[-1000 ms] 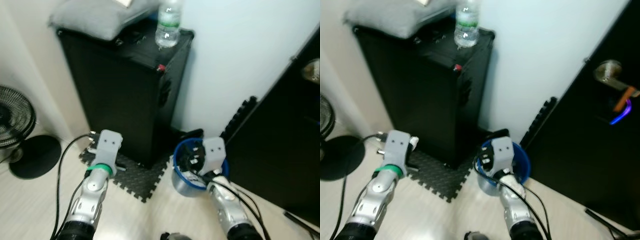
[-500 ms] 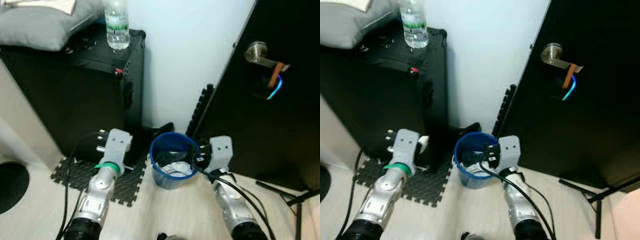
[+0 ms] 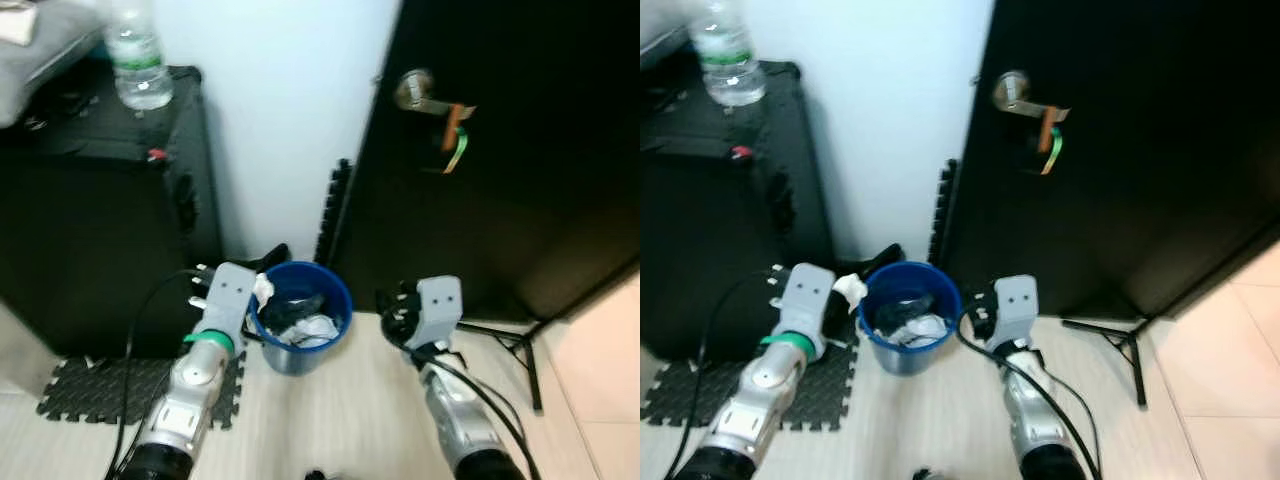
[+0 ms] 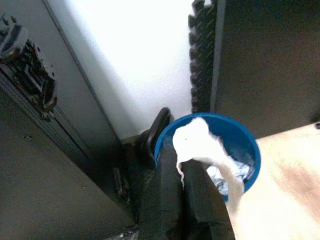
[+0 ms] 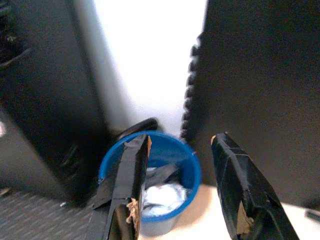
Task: Clean up the room
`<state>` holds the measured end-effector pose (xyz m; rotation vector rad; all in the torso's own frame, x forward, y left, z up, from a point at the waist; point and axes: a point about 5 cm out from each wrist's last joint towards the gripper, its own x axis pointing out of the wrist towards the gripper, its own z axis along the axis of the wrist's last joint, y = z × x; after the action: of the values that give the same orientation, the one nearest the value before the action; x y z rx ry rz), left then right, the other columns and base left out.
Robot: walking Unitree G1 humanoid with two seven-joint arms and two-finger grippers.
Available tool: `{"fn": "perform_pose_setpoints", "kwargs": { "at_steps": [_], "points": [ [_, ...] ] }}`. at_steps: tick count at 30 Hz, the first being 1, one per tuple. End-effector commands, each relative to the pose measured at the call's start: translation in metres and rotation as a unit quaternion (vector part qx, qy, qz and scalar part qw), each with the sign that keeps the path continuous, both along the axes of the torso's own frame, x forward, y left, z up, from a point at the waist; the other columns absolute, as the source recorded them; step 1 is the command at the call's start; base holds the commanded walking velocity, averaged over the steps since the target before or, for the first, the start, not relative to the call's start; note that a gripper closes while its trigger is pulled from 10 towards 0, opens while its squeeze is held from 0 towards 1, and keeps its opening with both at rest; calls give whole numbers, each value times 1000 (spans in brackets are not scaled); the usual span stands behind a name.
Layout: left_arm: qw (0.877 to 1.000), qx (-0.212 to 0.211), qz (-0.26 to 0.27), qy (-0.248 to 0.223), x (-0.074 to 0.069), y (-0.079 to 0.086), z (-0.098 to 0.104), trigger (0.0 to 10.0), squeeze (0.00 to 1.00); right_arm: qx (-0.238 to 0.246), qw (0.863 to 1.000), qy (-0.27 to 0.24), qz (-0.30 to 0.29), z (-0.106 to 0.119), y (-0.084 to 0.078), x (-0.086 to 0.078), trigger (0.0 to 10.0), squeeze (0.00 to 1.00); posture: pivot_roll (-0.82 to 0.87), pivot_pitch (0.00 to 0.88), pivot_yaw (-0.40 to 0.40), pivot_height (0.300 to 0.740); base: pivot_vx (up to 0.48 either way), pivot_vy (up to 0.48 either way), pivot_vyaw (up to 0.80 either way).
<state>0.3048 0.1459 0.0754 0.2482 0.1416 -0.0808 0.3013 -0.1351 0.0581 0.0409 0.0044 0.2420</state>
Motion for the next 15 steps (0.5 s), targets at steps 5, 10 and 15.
{"fn": "perform_pose_setpoints", "kwargs": {
  "at_steps": [5,10,15],
  "points": [
    [1000,-1,-5,11,-3,-3,-5,10000,0,-1,1000,12,-11,-5,-6,-3,10000,0,10,64,10,740,0,0,-768],
    [1000,-1,-4,11,-3,-3,-5,10000,0,-1,1000,13,-12,-5,-6,-3,10000,0,10,67,11,740,0,0,-763],
    [1000,0,-3,11,-3,-3,-5,10000,0,-1,1000,14,-12,-6,-6,-4,10000,0,10,69,12,740,0,0,-768]
  ]
}}
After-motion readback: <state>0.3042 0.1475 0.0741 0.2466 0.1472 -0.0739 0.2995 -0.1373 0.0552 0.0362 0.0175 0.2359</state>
